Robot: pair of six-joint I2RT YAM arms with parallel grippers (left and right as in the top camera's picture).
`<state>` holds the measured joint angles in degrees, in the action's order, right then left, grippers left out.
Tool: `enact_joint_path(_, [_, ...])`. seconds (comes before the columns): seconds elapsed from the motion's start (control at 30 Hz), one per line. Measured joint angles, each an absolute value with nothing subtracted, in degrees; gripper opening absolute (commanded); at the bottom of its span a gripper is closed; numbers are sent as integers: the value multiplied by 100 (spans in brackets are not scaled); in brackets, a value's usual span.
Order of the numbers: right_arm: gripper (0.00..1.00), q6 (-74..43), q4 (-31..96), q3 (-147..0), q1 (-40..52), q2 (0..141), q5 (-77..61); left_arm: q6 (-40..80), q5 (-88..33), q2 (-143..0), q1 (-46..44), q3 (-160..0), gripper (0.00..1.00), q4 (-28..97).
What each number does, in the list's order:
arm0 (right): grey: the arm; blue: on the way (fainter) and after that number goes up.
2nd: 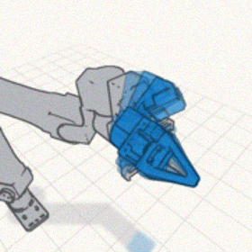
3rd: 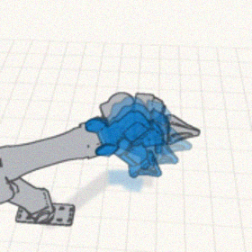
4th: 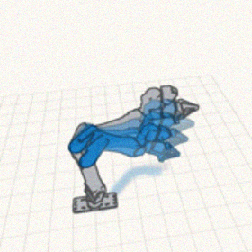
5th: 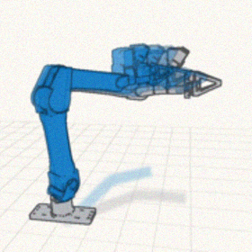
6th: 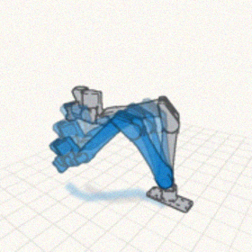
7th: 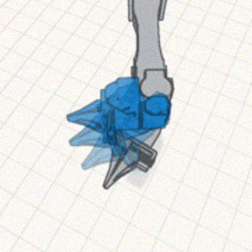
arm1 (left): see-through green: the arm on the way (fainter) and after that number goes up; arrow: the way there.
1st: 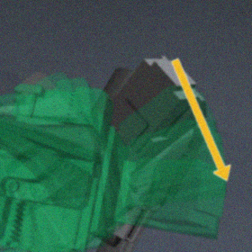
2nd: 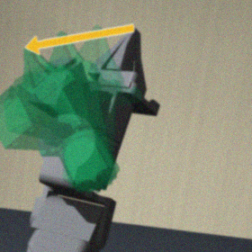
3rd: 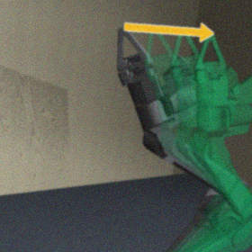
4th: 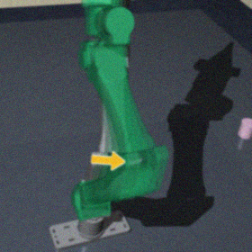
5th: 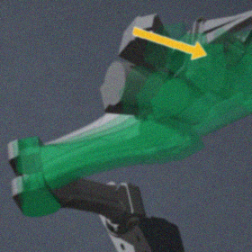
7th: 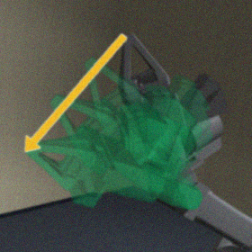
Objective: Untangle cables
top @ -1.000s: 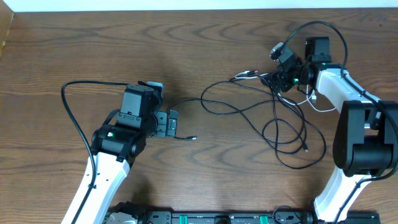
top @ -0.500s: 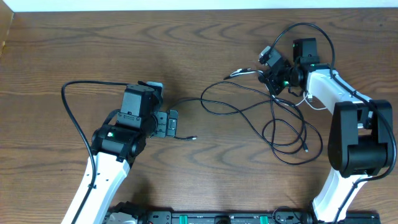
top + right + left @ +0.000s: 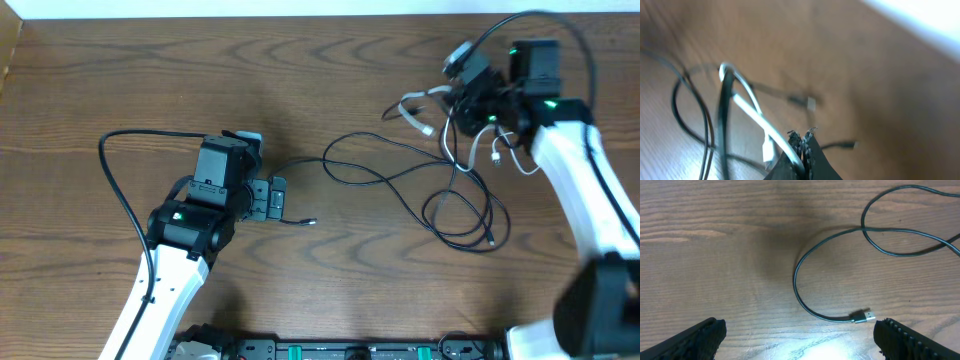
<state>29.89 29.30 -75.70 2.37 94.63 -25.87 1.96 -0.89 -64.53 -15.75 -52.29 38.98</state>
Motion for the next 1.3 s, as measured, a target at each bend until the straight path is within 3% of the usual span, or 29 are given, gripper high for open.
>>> enact_joint_path(0.33, [1, 2974, 3437, -7658, 237, 7900, -2410, 196, -91, -6453, -1575, -5229, 100, 3896])
enact_joint_path(0.63, [1, 3105, 4901, -7669, 189, 8635, -1048, 196, -89, -6453, -1575, -5229, 99, 3896])
enact_joint_path(1.03, [1, 2349, 5162, -7669, 91, 8853, 1197, 196, -89, -6453, -1575, -5229, 99, 3896])
enact_joint_path(1.2, [1, 2235, 5155, -7669, 93, 8853, 1396, 196, -89, -6453, -1575, -5229, 99, 3896])
enact_joint_path(1.3, [1, 2196, 4991, -7669, 91, 8853, 829, 196, -91, -6453, -1575, -5229, 99, 3896])
